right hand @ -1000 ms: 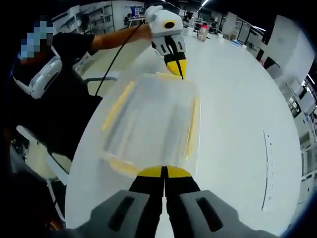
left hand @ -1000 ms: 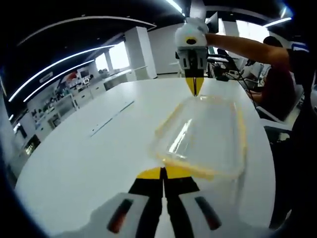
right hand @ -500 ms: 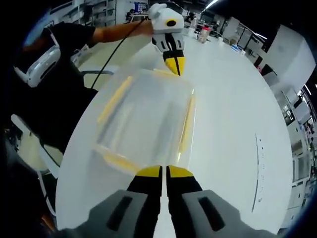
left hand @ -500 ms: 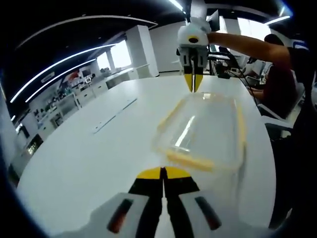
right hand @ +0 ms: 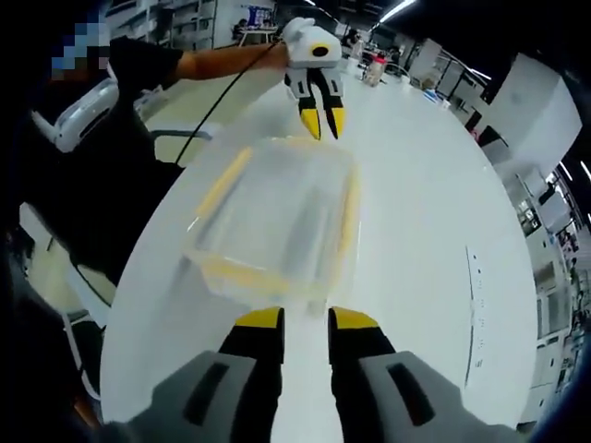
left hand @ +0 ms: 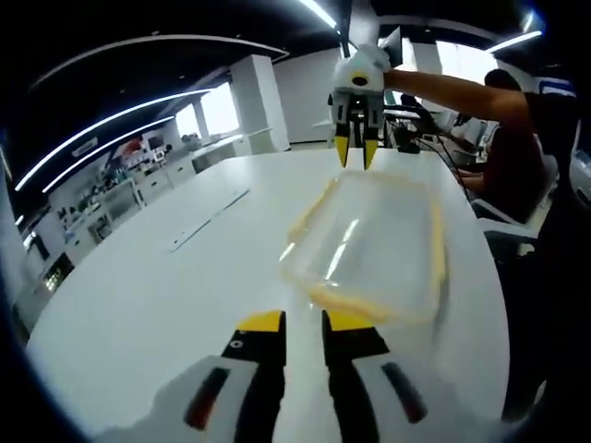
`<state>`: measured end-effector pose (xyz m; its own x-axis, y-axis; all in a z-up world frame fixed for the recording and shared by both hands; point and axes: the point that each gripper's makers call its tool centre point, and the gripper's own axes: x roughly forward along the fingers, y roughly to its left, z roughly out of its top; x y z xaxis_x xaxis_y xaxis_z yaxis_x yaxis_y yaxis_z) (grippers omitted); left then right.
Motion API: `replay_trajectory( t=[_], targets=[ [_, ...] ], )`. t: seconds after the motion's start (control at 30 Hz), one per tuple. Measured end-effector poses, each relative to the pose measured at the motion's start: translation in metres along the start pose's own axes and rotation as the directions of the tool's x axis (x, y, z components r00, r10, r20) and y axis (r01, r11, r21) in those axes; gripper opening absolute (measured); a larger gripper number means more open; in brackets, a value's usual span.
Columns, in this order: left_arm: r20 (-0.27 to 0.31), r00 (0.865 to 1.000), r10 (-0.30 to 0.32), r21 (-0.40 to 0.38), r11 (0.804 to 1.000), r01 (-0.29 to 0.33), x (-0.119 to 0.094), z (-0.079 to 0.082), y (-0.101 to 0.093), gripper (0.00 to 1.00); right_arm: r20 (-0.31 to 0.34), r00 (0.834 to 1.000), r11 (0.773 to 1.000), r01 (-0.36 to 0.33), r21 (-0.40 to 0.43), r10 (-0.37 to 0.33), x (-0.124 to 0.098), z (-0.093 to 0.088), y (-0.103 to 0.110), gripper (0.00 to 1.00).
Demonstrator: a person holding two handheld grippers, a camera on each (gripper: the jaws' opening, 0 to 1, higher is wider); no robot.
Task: Snap each plastic latch of the storage box into its locked position after aligning the lid with the box until every specified latch is closed and the lid sits flush.
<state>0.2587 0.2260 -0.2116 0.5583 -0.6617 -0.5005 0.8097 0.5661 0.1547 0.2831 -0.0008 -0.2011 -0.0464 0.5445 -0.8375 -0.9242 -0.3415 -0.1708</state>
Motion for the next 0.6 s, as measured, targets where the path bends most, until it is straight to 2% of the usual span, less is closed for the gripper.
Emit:
replay_trajectory(
  t=[0.23, 0.33, 0.37, 0.6],
  targets=[
    [-0.023, 1.0, -0.02, 0.02, 1.0, 0.021, -0.004, -0.01, -0.003, 0.21, 0.015, 1.0, 1.0, 0.013, 0.015, -0.013, -0.002, -0.008, 0.007, 0.21],
    [-0.007, 0.999, -0.035, 0.044, 0.998, 0.035, -0.006, -0.01, -0.01, 0.28, 0.041, 0.999, 1.0, 0.02, -0.008, -0.02, -0.001, -0.004, 0.015, 0.23],
    [-0.003, 0.999, -0.051, 0.039, 0.998, 0.051, -0.006, -0.011, -0.014, 0.29, 0.083, 0.996, 1.0, 0.023, 0.004, -0.023, -0.001, 0.002, 0.02, 0.25],
    [-0.002, 0.997, -0.071, 0.046, 0.996, 0.071, -0.003, -0.018, -0.02, 0.32, 0.102, 0.994, 1.0, 0.028, -0.008, -0.027, 0.003, -0.001, 0.035, 0.31]
  ],
)
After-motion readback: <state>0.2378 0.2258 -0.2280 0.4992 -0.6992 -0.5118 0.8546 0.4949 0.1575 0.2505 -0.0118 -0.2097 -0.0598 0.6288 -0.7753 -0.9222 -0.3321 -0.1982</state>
